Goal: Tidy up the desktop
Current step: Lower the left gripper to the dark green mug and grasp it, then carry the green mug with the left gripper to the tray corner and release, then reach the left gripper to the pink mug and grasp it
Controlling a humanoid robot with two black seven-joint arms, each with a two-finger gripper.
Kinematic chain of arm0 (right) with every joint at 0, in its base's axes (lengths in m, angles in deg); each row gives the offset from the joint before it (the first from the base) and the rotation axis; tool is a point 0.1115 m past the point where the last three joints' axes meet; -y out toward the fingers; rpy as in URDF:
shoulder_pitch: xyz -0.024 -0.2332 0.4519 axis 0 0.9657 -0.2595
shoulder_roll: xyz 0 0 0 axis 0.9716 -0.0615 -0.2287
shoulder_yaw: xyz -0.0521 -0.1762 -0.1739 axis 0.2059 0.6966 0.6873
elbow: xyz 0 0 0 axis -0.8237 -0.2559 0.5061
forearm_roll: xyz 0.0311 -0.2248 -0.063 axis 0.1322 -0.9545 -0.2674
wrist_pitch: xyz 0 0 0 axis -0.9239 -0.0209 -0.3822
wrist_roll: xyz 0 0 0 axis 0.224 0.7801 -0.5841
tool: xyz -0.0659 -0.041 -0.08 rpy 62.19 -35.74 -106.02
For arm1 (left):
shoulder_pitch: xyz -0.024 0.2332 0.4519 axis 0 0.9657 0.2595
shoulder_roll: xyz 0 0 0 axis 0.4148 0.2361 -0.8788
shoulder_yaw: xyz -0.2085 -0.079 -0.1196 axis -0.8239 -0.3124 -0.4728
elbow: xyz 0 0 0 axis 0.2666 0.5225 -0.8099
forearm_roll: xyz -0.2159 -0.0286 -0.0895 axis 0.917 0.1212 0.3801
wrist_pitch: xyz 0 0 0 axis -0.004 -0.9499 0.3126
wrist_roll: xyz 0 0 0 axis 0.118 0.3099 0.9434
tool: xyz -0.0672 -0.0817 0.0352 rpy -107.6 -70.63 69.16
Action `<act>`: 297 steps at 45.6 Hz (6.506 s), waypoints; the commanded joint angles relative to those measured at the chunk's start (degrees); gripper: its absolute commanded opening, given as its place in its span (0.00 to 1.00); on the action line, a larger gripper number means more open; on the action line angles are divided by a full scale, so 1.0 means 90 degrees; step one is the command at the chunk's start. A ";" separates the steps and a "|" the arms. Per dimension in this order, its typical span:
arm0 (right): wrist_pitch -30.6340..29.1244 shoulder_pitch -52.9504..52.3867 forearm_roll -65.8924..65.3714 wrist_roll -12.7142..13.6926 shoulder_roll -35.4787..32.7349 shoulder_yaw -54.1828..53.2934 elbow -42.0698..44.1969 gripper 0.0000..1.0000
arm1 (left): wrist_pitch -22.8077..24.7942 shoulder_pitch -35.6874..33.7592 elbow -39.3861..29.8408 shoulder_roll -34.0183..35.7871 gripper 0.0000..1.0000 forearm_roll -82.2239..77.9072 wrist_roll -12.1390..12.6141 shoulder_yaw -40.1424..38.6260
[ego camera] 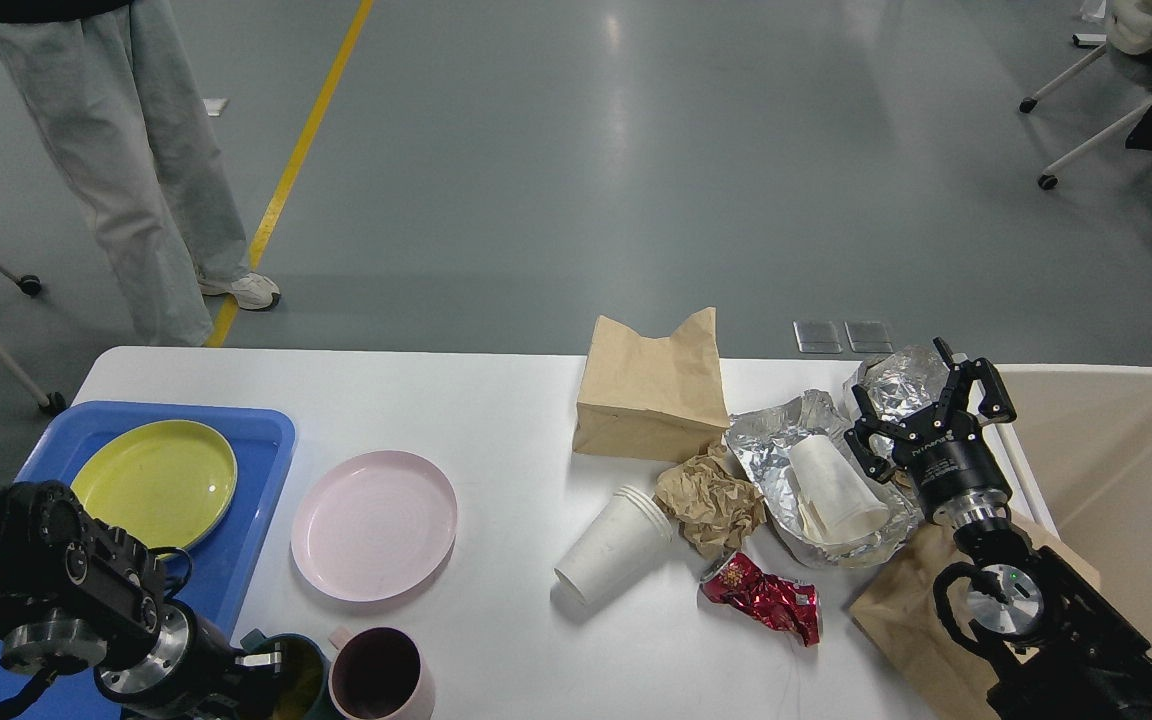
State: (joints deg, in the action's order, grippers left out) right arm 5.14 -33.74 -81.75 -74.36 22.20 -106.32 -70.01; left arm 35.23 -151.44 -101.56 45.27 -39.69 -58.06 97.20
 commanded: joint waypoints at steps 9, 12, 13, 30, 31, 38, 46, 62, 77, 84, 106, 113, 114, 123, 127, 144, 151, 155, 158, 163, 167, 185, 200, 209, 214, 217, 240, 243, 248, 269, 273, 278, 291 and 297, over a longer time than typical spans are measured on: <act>0.0000 0.0000 -0.0001 0.0000 -0.0005 0.0000 0.0000 1.00 | 0.0027 -0.0001 -0.0029 -0.0004 0.00 0.0000 0.0166 -0.0009; 0.0000 0.0000 -0.0001 0.0000 -0.0005 0.0000 0.0000 1.00 | 0.0066 -0.0001 -0.0029 0.0006 0.00 0.0009 0.0215 0.0000; 0.0000 0.0000 -0.0001 0.0000 -0.0005 0.0000 0.0000 1.00 | 0.0066 -0.0001 -0.0029 0.0006 0.00 0.0019 0.0215 0.0000; 0.0000 0.0000 -0.0001 0.0000 -0.0005 0.0000 0.0000 1.00 | 0.1461 -0.2108 -0.0722 0.0445 0.00 -0.0010 0.0206 0.0820; 0.0000 0.0000 -0.0001 0.0000 -0.0005 0.0000 0.0000 1.00 | 0.1636 -0.2313 -0.0771 0.0445 0.00 -0.0010 0.0206 0.0879; 0.0000 0.0000 -0.0001 0.0000 -0.0005 0.0000 0.0000 1.00 | 0.2935 -0.4207 -0.1045 0.0396 0.00 -0.0020 0.0215 0.1425; 0.0000 0.0000 -0.0001 0.0000 -0.0005 0.0000 0.0000 1.00 | 0.4313 -0.5742 -0.1094 0.0172 0.00 -0.0010 0.0196 0.1680; 0.0000 0.0000 -0.0001 0.0000 -0.0005 0.0000 0.0000 1.00 | 0.4275 -0.5403 -0.0519 0.0610 0.00 -0.0634 0.0098 0.1993; 0.0000 0.0000 -0.0001 0.0000 0.0005 0.0000 0.0000 1.00 | 0.4402 -0.3079 0.1854 0.2544 0.00 -0.2070 -0.0575 0.1427; 0.0000 0.0000 -0.0001 0.0000 0.0005 0.0000 0.0000 1.00 | 0.4412 -0.1702 0.3113 0.3257 0.01 -0.2636 -0.0664 0.0451; 0.0000 0.0000 -0.0001 0.0000 -0.0005 0.0000 0.0000 1.00 | 0.4412 0.2147 0.5800 0.3434 0.01 -0.3741 -0.0663 -0.2724; 0.0000 0.0000 -0.0001 0.0000 -0.0005 0.0000 0.0000 1.00 | 0.4343 0.2538 0.6172 0.3278 0.01 -0.3848 -0.0644 -0.2919; 0.0000 0.0000 -0.0001 0.0000 -0.0005 0.0000 0.0000 1.00 | 0.4324 0.2586 0.6191 0.3239 0.01 -0.3877 -0.0654 -0.2939; 0.0000 0.0000 -0.0001 0.0000 -0.0005 0.0000 0.0010 1.00 | 0.4168 0.2782 0.6328 0.3033 0.01 -0.3877 -0.0644 -0.3105; 0.0000 0.0000 -0.0001 0.0000 -0.0005 0.0000 0.0010 1.00 | 0.4109 0.2802 0.6328 0.3033 0.02 -0.3877 -0.0634 -0.3095; 0.0000 0.0000 -0.0001 0.0000 -0.0005 0.0000 0.0000 1.00 | 0.3123 0.3036 0.6230 0.3033 0.71 -0.3682 -0.0654 -0.3095; 0.0000 0.0000 -0.0001 0.0000 -0.0005 0.0000 0.0010 1.00 | 0.3142 0.3046 0.6172 0.3033 0.93 -0.3633 -0.0673 -0.3095; 0.0000 0.0000 -0.0001 0.0000 -0.0005 0.0000 0.0010 1.00 | 0.3162 0.3046 0.6113 0.3033 0.94 -0.3633 -0.0673 -0.3095; 0.0000 0.0000 -0.0001 0.0000 -0.0005 0.0000 0.0000 1.00 | 0.3103 0.3036 0.6006 0.3033 0.95 -0.3633 -0.0664 -0.3095; 0.0000 0.0000 0.0008 0.0000 -0.0005 0.0000 0.0000 1.00 | 0.3093 0.2939 0.5597 0.3072 0.95 -0.3546 -0.0693 -0.3105; 0.0000 0.0000 0.0008 0.0000 -0.0005 0.0000 0.0000 1.00 | 0.3084 0.2851 0.5254 0.3111 0.95 -0.3244 -0.0683 -0.3076; 0.0000 0.0000 -0.0001 0.0000 -0.0005 0.0000 0.0000 1.00 | 0.3142 0.2499 0.4726 0.3853 0.95 -0.2286 -0.0644 -0.2890; 0.0000 0.0000 -0.0001 0.0000 0.0005 0.0000 0.0000 1.00 | 0.3152 0.2489 0.4717 0.3932 0.96 -0.2266 -0.0693 -0.2812; 0.0000 0.0000 -0.0001 0.0000 -0.0005 0.0000 0.0000 1.00 | 0.3064 0.2450 0.4658 0.3951 0.95 -0.2208 -0.0625 -0.2734; 0.0000 0.0000 -0.0001 0.0000 -0.0005 0.0000 0.0000 1.00 | 0.2772 0.2450 0.4600 0.3951 0.84 -0.2208 -0.0624 -0.2578; 0.0000 0.0000 -0.0001 0.0000 -0.0005 0.0000 0.0000 1.00 | 0.2362 0.2440 0.4385 0.3951 0.66 -0.2217 -0.0595 -0.2393; 0.0000 0.0000 -0.0001 0.0000 -0.0005 0.0000 0.0000 1.00 | 0.2449 0.2421 0.4170 0.3980 0.00 -0.2002 -0.0205 -0.2265; 0.0000 0.0000 -0.0001 0.0000 -0.0005 0.0000 0.0000 1.00 | 0.2468 0.2411 0.4228 0.4000 0.07 -0.2002 -0.0204 -0.2246; 0.0000 0.0000 0.0008 0.0000 -0.0005 0.0000 0.0000 1.00 | 0.2429 0.2323 0.4258 0.4029 0.44 -0.2002 -0.0205 -0.2236; 0.0000 0.0000 -0.0001 0.0000 -0.0005 0.0000 0.0000 1.00 | 0.2283 0.1777 0.4248 0.4029 0.95 -0.2002 -0.0234 -0.2071; 0.0000 0.0000 -0.0001 0.0000 -0.0005 0.0000 0.0000 1.00 | 0.2302 0.1182 0.4199 0.4019 0.95 -0.1983 -0.0214 -0.1613; 0.0000 0.0000 0.0008 0.0000 -0.0005 0.0000 0.0000 1.00 | 0.2390 0.0236 0.3859 0.3825 0.95 -0.1944 -0.0234 -0.0753; 0.0000 0.0000 -0.0001 0.0000 -0.0005 0.0000 0.0000 1.00 | 0.3073 -0.2704 0.2159 0.2508 0.95 -0.0998 -0.0224 0.1181; 0.0000 0.0000 -0.0001 0.0000 -0.0005 0.0000 0.0000 1.00 | 0.3230 -0.3661 0.1583 0.1160 0.95 -0.0421 -0.0214 0.1728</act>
State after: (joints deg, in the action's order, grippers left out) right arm 5.14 -33.74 -81.75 -74.36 22.17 -106.32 -70.01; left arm 63.08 -176.91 -82.85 65.49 -47.58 -60.12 108.90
